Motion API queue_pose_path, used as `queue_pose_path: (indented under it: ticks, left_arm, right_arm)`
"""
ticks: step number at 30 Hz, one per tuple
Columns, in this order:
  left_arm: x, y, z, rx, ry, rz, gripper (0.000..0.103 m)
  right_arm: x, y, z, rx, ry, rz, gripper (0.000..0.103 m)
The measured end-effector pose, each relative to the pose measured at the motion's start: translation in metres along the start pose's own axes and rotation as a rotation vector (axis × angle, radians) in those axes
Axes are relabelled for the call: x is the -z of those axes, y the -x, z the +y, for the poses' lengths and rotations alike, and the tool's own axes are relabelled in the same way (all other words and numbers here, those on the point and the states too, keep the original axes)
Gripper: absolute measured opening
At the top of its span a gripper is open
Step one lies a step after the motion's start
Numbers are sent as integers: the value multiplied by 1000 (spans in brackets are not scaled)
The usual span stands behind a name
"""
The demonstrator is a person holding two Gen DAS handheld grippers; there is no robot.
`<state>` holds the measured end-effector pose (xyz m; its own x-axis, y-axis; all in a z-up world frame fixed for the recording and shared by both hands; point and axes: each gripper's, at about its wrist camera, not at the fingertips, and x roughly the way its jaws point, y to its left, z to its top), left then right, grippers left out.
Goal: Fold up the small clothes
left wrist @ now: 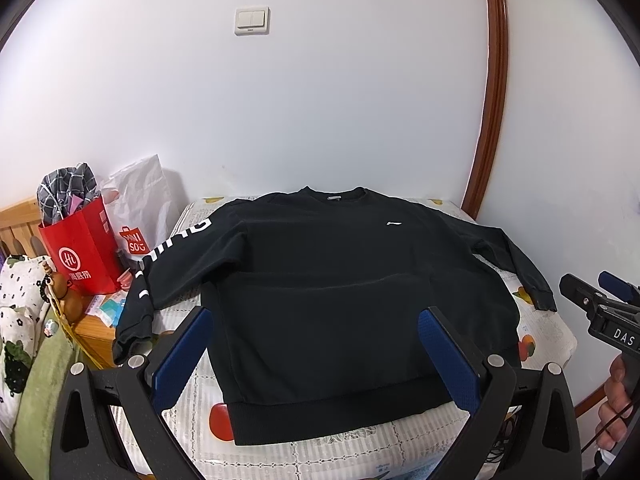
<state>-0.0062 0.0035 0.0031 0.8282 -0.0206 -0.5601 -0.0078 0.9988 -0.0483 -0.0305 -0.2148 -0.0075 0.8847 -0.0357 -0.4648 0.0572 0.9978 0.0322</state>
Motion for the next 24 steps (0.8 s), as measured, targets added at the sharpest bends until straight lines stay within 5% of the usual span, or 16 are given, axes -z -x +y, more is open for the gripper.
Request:
queue_pose_path:
  ticks: [24]
  left_arm:
    - [2, 0, -2, -3, 0, -3, 103]
  right_arm:
    - [2, 2, 1, 3, -1, -1, 102]
